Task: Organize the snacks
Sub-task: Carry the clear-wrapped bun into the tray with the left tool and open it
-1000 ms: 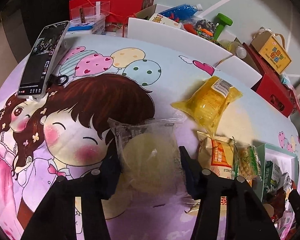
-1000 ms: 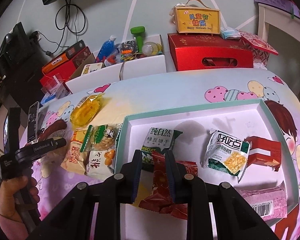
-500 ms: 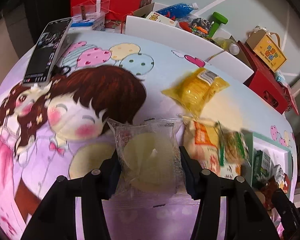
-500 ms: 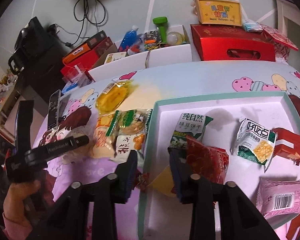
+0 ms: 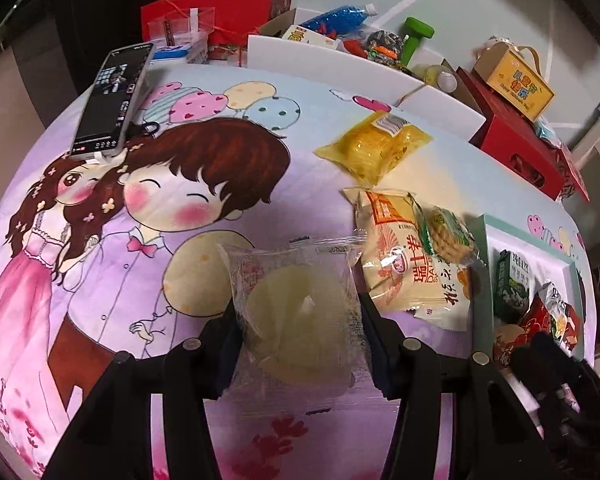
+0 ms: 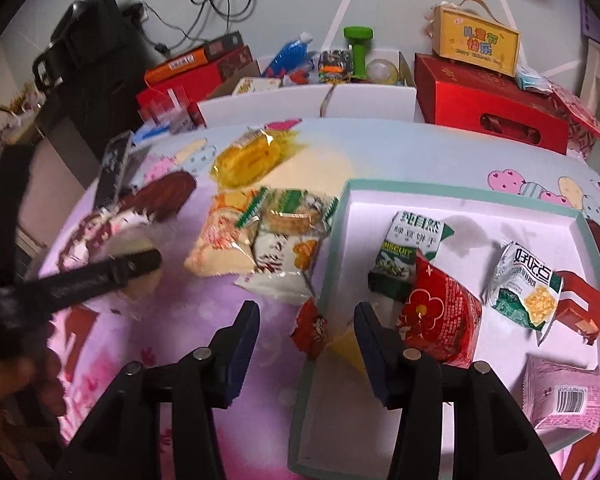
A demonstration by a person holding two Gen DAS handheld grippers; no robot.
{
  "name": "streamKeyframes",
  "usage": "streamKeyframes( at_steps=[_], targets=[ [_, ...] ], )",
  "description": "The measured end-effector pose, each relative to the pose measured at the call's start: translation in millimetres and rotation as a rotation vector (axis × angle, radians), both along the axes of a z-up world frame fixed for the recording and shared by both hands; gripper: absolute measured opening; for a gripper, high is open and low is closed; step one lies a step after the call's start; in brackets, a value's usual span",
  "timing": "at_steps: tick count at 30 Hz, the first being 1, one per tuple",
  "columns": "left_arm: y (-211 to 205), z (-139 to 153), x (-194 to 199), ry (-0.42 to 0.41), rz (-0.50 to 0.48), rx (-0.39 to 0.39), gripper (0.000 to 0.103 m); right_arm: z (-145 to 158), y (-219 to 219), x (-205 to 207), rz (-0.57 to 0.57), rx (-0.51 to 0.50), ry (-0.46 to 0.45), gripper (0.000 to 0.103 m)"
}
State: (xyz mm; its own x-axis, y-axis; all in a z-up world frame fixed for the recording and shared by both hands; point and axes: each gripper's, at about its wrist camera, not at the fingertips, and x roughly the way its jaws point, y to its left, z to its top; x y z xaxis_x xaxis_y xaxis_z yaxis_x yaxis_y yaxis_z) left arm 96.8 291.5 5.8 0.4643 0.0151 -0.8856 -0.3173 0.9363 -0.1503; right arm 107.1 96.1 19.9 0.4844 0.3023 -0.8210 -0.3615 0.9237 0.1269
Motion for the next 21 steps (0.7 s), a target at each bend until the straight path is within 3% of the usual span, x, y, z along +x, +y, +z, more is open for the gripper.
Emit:
streamKeyframes(
  at_steps=[7, 15, 21],
  targets=[
    [-5.5, -3.3, 3.4, 0.016, -0.021, -0.005, 0.055, -0.8, 1.2, -1.6, 0.006, -0.028, -0.019, 0.047],
    [-7.2, -3.2, 3.6, 0.021, -0.030, 0.003, 0.055, -1.8, 0.5, -2.3, 0.001, -0.061, -0.032, 0.033],
    [-8.2, -0.8, 5.1, 0.012, -0.037, 0.006, 0.055, -10.0, -10.1, 6.1, -0.054, -0.076, 0.005, 0.031]
  ],
)
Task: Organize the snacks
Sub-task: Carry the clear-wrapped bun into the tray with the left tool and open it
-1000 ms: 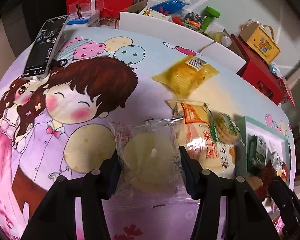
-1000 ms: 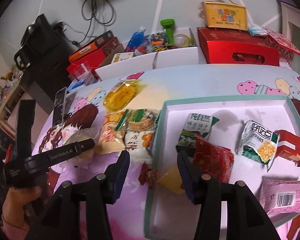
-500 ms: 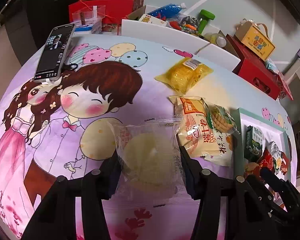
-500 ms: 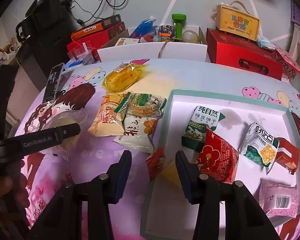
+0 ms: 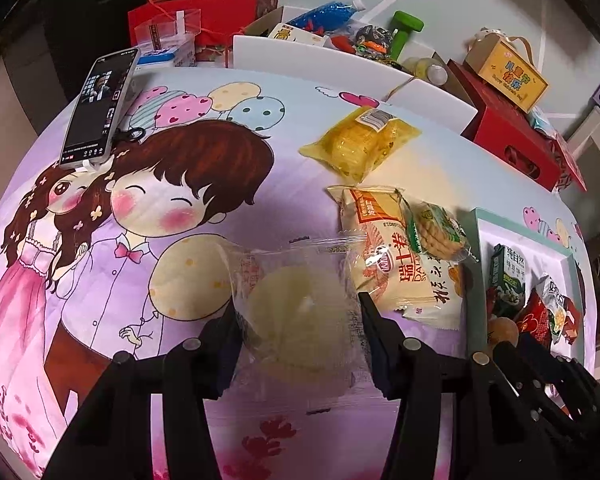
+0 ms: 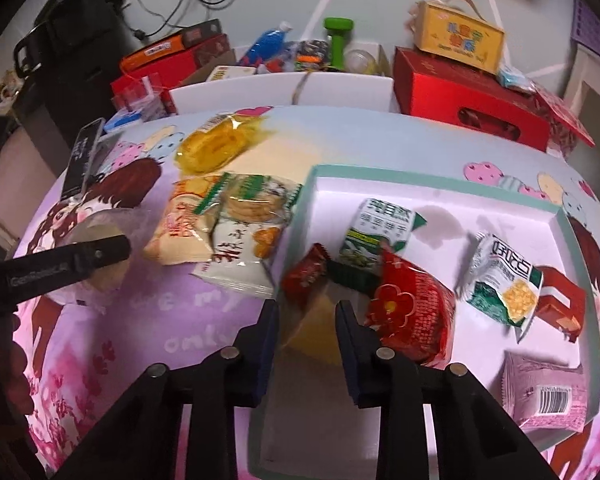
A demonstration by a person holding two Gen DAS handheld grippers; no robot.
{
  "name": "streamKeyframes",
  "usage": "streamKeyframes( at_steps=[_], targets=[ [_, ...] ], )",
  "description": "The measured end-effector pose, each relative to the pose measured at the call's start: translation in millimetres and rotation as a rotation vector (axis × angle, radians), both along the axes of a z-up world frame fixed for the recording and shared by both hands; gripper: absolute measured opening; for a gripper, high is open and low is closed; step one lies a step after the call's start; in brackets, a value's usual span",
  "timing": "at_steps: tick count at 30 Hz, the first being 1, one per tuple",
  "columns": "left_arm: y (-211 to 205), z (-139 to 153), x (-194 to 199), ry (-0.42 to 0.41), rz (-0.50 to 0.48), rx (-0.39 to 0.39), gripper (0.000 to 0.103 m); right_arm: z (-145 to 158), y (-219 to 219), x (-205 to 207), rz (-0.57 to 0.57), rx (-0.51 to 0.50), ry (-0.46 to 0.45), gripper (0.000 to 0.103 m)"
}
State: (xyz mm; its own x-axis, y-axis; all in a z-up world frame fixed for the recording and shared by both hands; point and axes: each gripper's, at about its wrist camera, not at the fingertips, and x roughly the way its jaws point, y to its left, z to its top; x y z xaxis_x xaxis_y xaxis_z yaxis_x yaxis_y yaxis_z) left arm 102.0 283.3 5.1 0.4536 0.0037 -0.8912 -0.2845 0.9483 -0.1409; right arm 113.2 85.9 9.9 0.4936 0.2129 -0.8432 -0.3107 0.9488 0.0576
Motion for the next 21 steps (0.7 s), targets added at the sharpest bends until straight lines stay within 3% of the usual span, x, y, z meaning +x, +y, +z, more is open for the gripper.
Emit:
streamKeyframes(
  at_steps=[11, 17, 21],
  targets=[
    [-27.3, 21.0, 4.5, -0.062, -0.087, -0.033, 0.055, 16.2, -25.7, 2.1, -0.067, 0.056, -0.020, 0.032],
    [-70.1, 31.0, 8.2, -0.088, -0.225, -0.092, 0.056, 29.5, -67.1, 5.4, -0.194, 0.108, -0.036, 0.032],
    [-103.4, 32.4, 7.2, -0.083, -0.309, -0.071, 0.056, 34.4, -100.1, 6.5, -0.302, 0.113, -0.039, 0.032]
  ],
)
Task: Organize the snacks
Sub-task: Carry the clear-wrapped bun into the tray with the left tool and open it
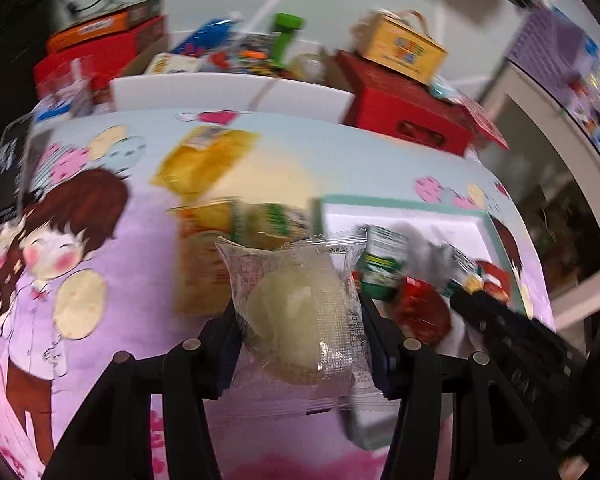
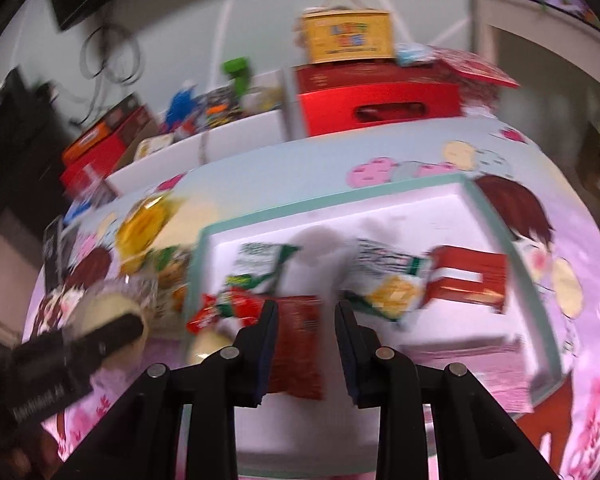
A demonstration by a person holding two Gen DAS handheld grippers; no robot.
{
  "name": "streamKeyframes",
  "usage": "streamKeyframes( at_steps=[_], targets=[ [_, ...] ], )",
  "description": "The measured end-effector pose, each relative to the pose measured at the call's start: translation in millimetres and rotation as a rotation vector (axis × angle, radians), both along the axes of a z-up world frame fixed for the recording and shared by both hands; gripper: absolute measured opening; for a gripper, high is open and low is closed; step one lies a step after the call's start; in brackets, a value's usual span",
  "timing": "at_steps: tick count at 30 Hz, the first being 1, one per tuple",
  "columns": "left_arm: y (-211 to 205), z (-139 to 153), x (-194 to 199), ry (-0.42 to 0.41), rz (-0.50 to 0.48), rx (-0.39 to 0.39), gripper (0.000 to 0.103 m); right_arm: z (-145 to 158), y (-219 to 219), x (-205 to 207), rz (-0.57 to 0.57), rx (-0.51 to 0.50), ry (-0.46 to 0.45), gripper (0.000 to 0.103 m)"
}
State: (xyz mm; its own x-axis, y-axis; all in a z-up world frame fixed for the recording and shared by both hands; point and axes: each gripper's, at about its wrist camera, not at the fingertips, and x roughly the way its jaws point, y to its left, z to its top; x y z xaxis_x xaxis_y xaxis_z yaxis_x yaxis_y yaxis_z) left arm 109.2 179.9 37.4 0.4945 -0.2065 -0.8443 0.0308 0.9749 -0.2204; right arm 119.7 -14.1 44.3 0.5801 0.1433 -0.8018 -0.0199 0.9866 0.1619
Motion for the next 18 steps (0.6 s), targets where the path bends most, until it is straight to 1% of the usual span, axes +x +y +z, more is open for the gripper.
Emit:
streamKeyframes(
  at_steps=[3, 7, 12, 16, 18],
  targets=[
    [-21.0, -1.7, -1.2, 0.009, -0.053, 0.014, 0.056, 3.1, -19.6, -1.4, -0.063, 0.000, 0.008, 0.032],
    [-43.5, -5.0, -4.5, 0.023, -0.113, 0.034, 0.056, 8.7, -36.0, -4.4, -0.110, 0.003, -0.004, 0.032],
    [-66.0, -11.3, -9.2, 0.049, -0.184, 0.034, 0.056, 10.6, -41.8, -5.2, -0.120, 0.013, -0.003, 0.032],
    [-78.3, -17.9, -11.6, 0.065, -0.204, 0.069, 0.056, 10.5, -42.3, -5.9, -0.116, 0.017, -0.001, 0.032],
    [-84.4, -21.0, -12.7, 0.074, -0.224, 0.068, 0.056, 10.3, -41.6, -6.1, -0.113, 0.017, -0.001, 0.032]
  ],
)
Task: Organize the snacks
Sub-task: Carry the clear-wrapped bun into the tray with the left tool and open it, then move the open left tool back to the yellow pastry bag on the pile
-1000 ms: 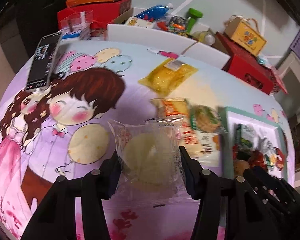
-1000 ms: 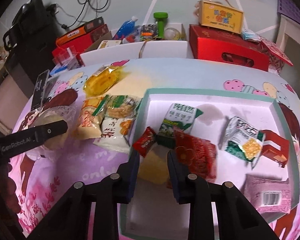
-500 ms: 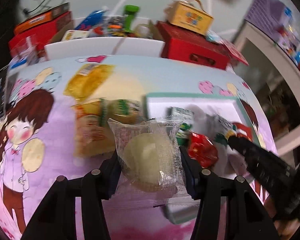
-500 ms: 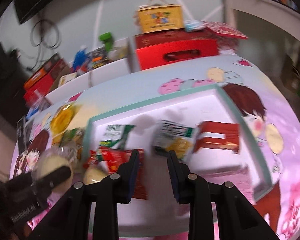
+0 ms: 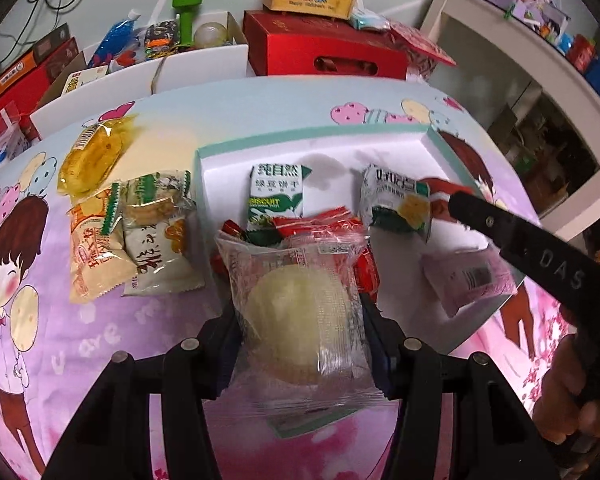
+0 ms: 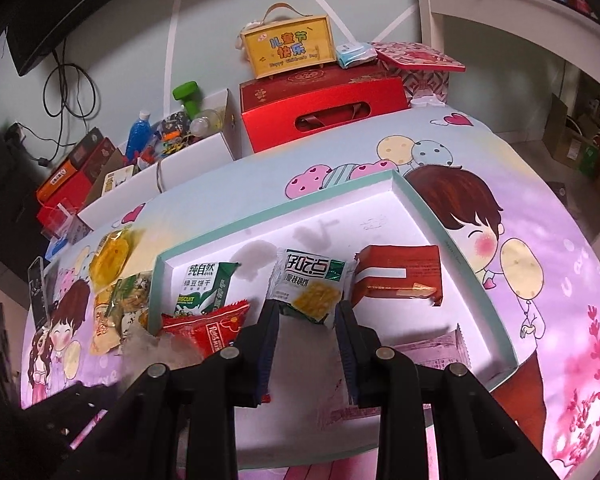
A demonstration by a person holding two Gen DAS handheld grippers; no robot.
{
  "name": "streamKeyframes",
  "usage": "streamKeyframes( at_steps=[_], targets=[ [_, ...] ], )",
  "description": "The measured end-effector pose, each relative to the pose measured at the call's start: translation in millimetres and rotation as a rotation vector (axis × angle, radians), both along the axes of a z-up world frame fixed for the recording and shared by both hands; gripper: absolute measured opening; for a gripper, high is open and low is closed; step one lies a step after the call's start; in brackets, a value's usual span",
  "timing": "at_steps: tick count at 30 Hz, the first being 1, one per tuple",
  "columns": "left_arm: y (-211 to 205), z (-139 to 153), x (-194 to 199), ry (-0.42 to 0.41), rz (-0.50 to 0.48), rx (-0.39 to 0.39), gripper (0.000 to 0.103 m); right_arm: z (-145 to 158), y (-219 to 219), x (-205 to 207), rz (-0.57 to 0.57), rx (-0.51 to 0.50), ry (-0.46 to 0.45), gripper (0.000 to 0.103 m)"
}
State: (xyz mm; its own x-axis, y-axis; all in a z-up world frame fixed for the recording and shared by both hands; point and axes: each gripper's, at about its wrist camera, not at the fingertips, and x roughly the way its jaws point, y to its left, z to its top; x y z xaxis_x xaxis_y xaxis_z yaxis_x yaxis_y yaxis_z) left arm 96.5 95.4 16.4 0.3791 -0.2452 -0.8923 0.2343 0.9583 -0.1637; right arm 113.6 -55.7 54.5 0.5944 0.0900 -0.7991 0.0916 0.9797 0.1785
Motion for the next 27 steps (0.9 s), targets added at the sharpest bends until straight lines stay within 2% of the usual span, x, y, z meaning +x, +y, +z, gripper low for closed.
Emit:
streamKeyframes(
  at_steps=[3, 5, 11, 13, 18, 21, 27],
  targets=[
    [-11.3, -6.4, -1.1, 0.025, -0.039, -0.022, 0.056, -0.3, 0.0, -0.5, -0.001, 0.000, 0.000, 0.033],
    [-19.2, -8.4, -2.8, 0.028, -0.057, -0.006, 0.056, -0.1, -1.1, -0.8, -0.004, 0.000, 0.001, 0.033],
    [-18.5, -1.6, -2.5, 0.008, -0.050, -0.014, 0.058, -0.7, -2.3, 0.3, -0.008, -0.002, 0.003, 0.033],
    [-12.5, 2.5, -0.3, -0.002, -0.029, -0.014, 0.063, -1.1, -2.1, 0.4, -0.008, -0.002, 0.004, 0.033],
    [13.8, 16.2, 2.6, -0.041, 0.043, -0.034, 0.065, -4.2, 1.3, 2.0, -0.001, -0.008, 0.013, 0.033],
    [37.9, 21.0, 6.8, -0.062, 0.124, -0.025, 0.071, -7.1, 8.1, 3.7, 0.017, -0.012, 0.022, 0.033],
    [84.8, 18.2, 12.3, -0.060, 0.267, -0.043, 0.072, -11.2, 25.7, 5.2, 0.062, -0.030, 0.032, 0.033]
  ],
)
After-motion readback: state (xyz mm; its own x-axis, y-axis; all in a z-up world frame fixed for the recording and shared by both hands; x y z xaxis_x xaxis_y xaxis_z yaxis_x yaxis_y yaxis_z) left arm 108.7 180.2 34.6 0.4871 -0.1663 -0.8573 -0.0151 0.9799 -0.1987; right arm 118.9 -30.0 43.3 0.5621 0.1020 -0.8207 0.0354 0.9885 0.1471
